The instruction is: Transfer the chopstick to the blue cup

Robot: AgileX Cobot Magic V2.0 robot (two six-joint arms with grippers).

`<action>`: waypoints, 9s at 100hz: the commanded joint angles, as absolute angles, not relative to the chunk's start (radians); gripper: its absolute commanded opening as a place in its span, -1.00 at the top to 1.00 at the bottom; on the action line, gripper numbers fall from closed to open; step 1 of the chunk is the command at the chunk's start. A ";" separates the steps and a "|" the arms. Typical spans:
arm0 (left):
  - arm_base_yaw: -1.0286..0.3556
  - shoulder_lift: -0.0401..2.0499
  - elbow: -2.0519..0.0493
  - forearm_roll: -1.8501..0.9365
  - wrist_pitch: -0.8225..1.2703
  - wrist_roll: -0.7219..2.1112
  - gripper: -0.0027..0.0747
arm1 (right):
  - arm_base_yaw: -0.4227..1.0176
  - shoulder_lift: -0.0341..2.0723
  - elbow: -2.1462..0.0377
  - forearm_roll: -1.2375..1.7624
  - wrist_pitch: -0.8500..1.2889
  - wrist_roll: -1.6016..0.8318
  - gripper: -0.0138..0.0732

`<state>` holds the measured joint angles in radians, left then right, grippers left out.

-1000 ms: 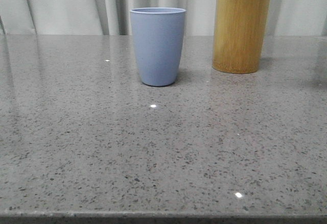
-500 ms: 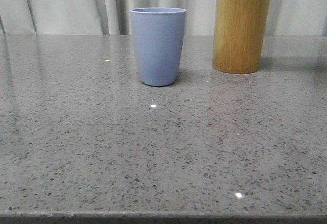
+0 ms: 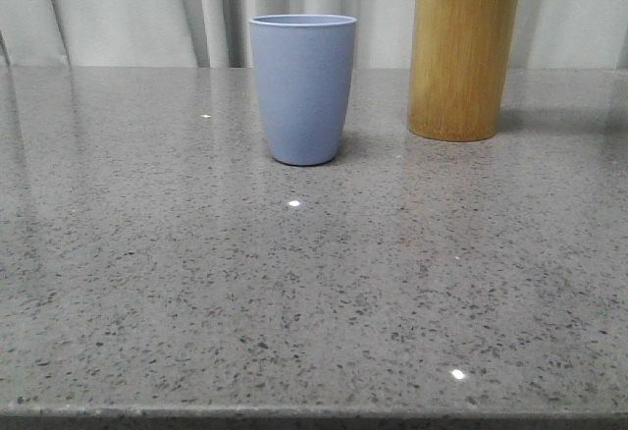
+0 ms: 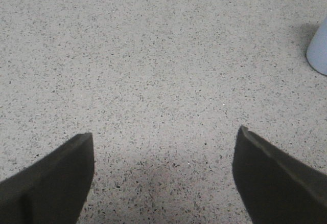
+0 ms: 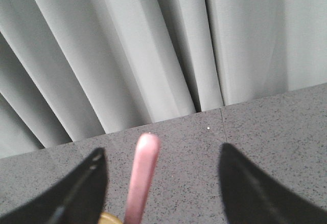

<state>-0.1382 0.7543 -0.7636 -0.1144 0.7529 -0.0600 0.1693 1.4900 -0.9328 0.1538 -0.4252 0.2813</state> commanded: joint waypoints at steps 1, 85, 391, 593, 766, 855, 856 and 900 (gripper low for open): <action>-0.134 0.754 -0.788 -0.124 0.682 -0.069 -0.45 | 0.172 1.458 -0.969 0.150 -0.511 0.290 -0.06; -0.134 0.754 -0.788 -0.124 0.683 -0.069 -0.45 | 0.219 1.457 -0.970 0.141 -0.538 0.307 0.76; -0.134 0.754 -0.788 -0.124 0.683 -0.069 -0.45 | 0.316 0.662 -0.999 -0.317 0.680 0.285 -0.29; -0.134 0.674 -0.677 -0.049 0.424 -0.069 0.98 | 0.316 0.383 -0.788 -0.371 0.876 0.397 0.96; -0.078 -0.039 0.011 0.033 -0.036 -0.069 0.98 | 0.316 0.383 -0.788 -0.371 0.876 0.397 0.96; -0.078 -0.039 0.011 0.033 -0.036 -0.069 0.98 | 0.194 0.019 -0.331 -0.201 0.422 0.176 0.96; -0.078 -0.039 0.011 0.033 -0.036 -0.069 0.98 | 0.189 0.013 -0.315 -0.197 0.416 0.171 0.96; -0.078 -0.039 0.011 0.033 -0.036 -0.069 0.98 | 0.127 -0.026 -0.005 -0.073 0.062 0.069 0.96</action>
<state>-0.0804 -0.0039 0.0008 0.0322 0.0482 -0.0600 0.1323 -0.0114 -0.0277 -0.0811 0.2341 0.0819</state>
